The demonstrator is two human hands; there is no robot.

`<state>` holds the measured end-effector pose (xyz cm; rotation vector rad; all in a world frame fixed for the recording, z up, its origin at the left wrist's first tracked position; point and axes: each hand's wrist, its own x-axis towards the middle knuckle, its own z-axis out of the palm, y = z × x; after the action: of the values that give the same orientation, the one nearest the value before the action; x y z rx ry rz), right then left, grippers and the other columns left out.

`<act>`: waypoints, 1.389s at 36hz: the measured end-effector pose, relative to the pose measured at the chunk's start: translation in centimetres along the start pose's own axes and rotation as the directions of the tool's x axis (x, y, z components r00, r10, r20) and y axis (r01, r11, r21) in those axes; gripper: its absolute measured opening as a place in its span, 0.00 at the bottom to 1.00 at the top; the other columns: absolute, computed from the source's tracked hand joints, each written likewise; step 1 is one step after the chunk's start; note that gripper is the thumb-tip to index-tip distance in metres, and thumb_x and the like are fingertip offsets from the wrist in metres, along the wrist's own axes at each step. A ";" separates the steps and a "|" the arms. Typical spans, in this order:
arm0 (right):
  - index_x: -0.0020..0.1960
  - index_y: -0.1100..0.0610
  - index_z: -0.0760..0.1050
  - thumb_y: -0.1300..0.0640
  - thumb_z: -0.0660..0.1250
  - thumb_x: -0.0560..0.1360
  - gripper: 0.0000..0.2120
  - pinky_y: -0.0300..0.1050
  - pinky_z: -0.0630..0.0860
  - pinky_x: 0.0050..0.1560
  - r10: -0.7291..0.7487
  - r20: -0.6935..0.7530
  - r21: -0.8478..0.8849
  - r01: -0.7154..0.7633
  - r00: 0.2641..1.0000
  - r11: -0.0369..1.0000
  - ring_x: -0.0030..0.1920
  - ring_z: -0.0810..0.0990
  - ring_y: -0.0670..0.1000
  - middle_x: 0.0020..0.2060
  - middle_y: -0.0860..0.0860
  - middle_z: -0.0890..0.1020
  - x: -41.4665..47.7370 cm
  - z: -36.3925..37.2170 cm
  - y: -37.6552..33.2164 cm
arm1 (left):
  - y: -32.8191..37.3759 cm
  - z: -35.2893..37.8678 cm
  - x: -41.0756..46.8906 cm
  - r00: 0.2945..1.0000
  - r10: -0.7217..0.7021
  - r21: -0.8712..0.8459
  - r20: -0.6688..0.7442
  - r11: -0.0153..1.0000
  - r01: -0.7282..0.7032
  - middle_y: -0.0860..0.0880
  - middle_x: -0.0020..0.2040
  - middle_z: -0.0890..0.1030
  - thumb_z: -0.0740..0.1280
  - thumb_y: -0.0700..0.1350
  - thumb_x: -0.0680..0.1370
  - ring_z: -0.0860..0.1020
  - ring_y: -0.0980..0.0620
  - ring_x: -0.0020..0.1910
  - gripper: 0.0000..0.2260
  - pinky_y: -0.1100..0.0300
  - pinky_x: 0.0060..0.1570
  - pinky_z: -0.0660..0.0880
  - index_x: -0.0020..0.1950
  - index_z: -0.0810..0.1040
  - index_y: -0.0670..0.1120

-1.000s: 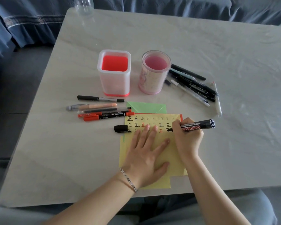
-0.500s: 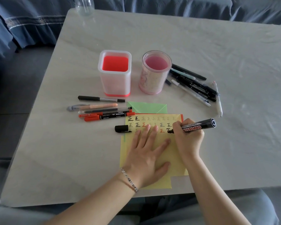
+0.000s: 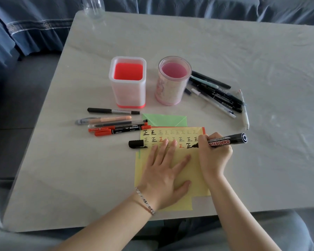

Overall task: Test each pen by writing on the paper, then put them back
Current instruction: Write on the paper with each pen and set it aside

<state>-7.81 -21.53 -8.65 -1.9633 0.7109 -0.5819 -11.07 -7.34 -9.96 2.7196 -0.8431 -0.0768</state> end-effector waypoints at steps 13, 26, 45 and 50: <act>0.35 0.54 0.69 0.61 0.67 0.74 0.10 0.26 0.67 0.31 0.070 -0.027 0.227 -0.062 0.997 0.972 0.26 0.73 0.35 0.28 0.46 0.74 0.0 0.1 -1.4 | -0.5 -0.8 -0.2 0.992 -0.033 -0.135 -0.124 0.991 0.016 0.43 0.69 0.69 0.56 0.56 0.75 0.65 0.44 0.70 0.20 0.47 0.66 0.55 0.65 0.70 0.53; 0.35 0.55 0.70 0.60 0.67 0.73 0.10 0.25 0.66 0.31 0.053 0.028 0.196 -0.057 0.998 0.979 0.28 0.73 0.35 0.30 0.47 0.74 -0.4 -0.2 -2.4 | -7.9 -3.7 -1.9 0.908 -0.196 -0.041 -0.372 0.980 0.195 0.49 0.45 0.81 0.78 0.37 0.61 0.69 0.51 0.47 0.18 0.52 0.42 0.74 0.50 0.81 0.44; 0.36 0.57 0.76 0.52 0.74 0.66 0.10 0.40 0.68 0.30 0.064 0.599 0.488 -0.427 0.798 0.762 0.28 0.71 0.49 0.30 0.53 0.76 -3.1 -4.4 -7.6 | -2.4 -9.9 -1.4 0.825 -0.443 -0.931 0.351 -0.258 0.257 0.42 0.44 0.83 0.67 0.29 0.68 0.83 0.46 0.38 0.10 0.59 0.38 0.80 0.47 0.79 0.38; 0.36 0.53 0.80 0.32 0.73 0.54 0.25 0.39 0.71 0.30 -0.018 0.596 0.521 -0.370 0.802 0.769 0.31 0.75 0.49 0.32 0.53 0.80 -3.8 -5.4 -8.1 | -2.1 -10.7 -1.8 0.846 -0.420 -0.939 0.329 -0.241 0.245 0.44 0.42 0.84 0.68 0.35 0.61 0.83 0.47 0.37 0.14 0.60 0.37 0.80 0.47 0.78 0.38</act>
<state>-12.08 -19.06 0.55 -1.3009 0.2601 -0.0449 -9.92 -1.89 -0.38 1.1852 0.2252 -0.4654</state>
